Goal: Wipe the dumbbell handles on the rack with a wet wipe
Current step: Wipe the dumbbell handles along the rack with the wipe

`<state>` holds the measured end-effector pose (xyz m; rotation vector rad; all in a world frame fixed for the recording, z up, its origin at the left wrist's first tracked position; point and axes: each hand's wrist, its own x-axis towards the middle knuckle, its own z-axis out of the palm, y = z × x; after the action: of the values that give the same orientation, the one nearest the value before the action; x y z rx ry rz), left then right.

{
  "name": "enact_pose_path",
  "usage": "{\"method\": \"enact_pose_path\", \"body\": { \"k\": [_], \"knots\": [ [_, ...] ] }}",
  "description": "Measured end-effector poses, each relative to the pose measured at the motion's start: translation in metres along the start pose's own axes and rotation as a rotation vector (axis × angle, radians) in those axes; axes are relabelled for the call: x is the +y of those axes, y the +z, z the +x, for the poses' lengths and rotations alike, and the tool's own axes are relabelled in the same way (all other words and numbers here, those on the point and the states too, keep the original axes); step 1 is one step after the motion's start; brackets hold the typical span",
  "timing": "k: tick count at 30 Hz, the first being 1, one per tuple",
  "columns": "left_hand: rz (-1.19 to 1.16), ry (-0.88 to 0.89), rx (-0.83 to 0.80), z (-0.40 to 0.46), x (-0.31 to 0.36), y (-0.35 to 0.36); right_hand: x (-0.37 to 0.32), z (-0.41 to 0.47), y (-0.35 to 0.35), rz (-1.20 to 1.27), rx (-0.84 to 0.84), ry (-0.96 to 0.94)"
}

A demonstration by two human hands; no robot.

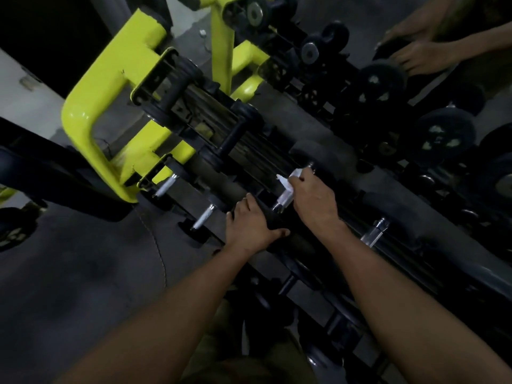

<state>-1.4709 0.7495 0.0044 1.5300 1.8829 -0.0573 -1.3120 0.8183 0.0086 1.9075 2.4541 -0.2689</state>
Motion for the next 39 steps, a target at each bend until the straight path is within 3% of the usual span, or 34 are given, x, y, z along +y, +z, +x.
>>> {"method": "enact_pose_path", "body": {
  "k": [5,10,15,18,21,23,29,33,37,39],
  "knots": [
    [-0.042,-0.042,0.05,-0.008,0.012,0.009,-0.008,-0.009,0.008,0.039,-0.323,-0.299],
    [-0.018,-0.049,0.062,-0.009,0.011,0.009,0.011,-0.015,0.003,0.075,-0.312,-0.347],
    [-0.004,-0.101,0.028,-0.008,0.017,0.007,0.04,-0.011,0.004,0.171,-0.064,-0.118],
    [-0.011,-0.126,0.012,-0.009,0.018,0.007,0.041,-0.011,0.002,0.396,0.041,0.047],
    [-0.027,-0.147,0.005,-0.008,0.02,0.008,0.029,-0.016,0.005,0.698,0.013,0.253],
    [-0.023,-0.147,0.006,-0.006,0.02,0.008,0.018,-0.02,0.014,0.769,-0.012,0.34],
    [-0.03,-0.137,0.003,-0.006,0.019,0.008,0.005,-0.037,0.041,0.765,-0.207,0.317],
    [-0.027,-0.136,0.001,-0.007,0.019,0.007,0.012,-0.028,0.045,1.035,-0.212,0.428],
    [-0.027,-0.134,-0.009,-0.007,0.02,0.005,0.011,-0.016,0.029,1.532,0.005,0.727],
    [-0.028,-0.134,-0.005,-0.007,0.02,0.005,0.014,-0.008,0.024,1.621,0.133,0.78]
  ]
}}
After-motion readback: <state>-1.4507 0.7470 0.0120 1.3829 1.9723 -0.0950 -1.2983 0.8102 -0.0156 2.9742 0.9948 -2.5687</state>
